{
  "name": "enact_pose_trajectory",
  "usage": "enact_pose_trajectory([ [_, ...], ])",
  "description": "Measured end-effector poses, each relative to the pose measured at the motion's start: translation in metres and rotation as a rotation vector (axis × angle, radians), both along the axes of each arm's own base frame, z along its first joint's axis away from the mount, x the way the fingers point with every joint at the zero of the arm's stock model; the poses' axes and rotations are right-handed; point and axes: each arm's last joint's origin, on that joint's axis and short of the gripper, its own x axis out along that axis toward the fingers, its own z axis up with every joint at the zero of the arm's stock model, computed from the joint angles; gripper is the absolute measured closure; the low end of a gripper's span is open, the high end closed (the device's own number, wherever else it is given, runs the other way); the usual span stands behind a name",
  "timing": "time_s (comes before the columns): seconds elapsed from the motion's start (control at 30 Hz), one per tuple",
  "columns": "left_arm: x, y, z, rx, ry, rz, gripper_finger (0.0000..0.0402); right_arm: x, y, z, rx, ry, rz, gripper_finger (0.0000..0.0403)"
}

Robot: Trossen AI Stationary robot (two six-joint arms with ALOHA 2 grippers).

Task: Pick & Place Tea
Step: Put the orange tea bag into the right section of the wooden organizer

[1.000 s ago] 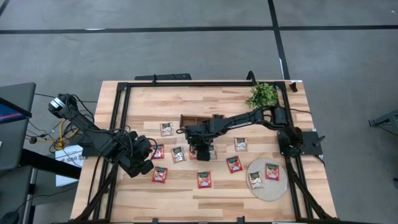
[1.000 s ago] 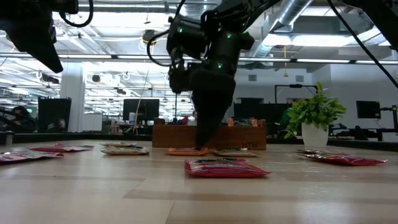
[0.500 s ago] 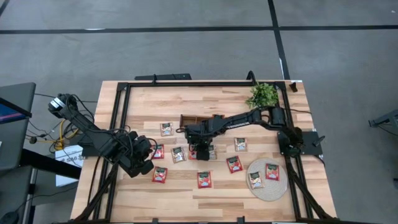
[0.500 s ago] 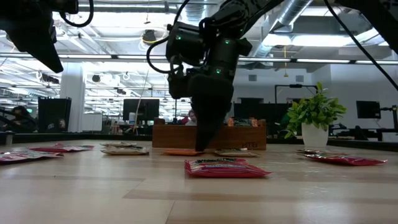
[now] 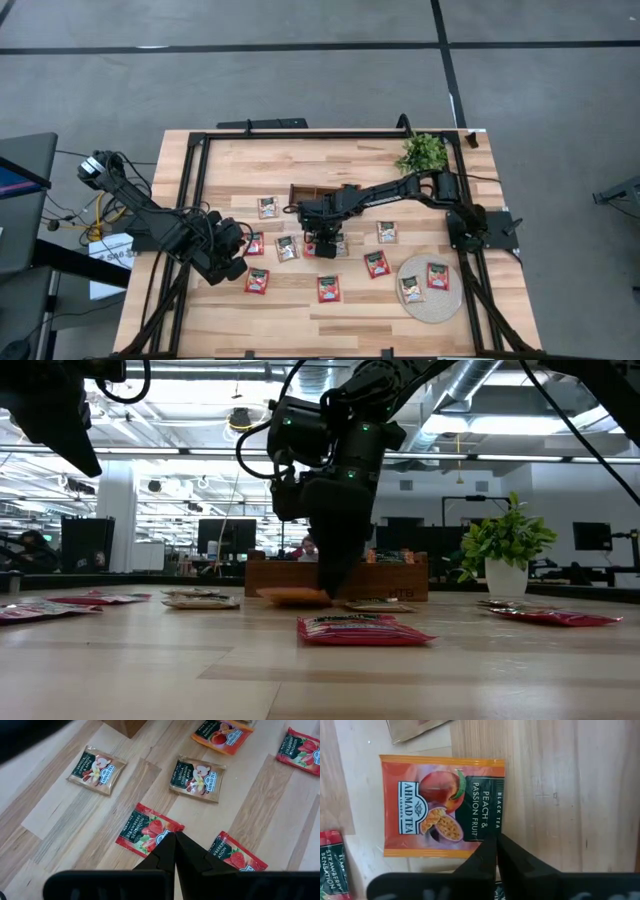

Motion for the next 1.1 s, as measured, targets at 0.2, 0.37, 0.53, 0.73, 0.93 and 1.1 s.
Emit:
enact_pose_trajectory([
  [0.2,0.0,0.0,0.0,-0.003,-0.004,0.0,0.0402,0.001,0.0,0.002,-0.002,0.002,-0.001,0.0396],
  [0.37,0.001,-0.001,0.0,-0.01,-0.013,0.0,0.0402,0.007,-0.001,0.009,-0.004,-0.021,0.002,0.0395],
  [0.53,0.001,-0.001,0.001,-0.011,-0.014,0.0,0.0402,0.01,-0.003,0.016,0.011,-0.033,0.026,0.0378],
  [0.73,0.001,-0.001,0.001,-0.011,-0.014,0.0,0.0402,0.009,-0.003,0.019,0.013,-0.014,0.029,0.0323],
  [0.93,0.001,-0.001,0.001,-0.008,-0.013,-0.005,0.0402,0.009,-0.003,0.02,0.008,-0.014,0.028,0.0288],
  [1.1,0.001,-0.001,0.001,-0.008,-0.013,-0.006,0.0402,0.009,-0.003,0.014,-0.018,-0.022,0.024,0.028],
])
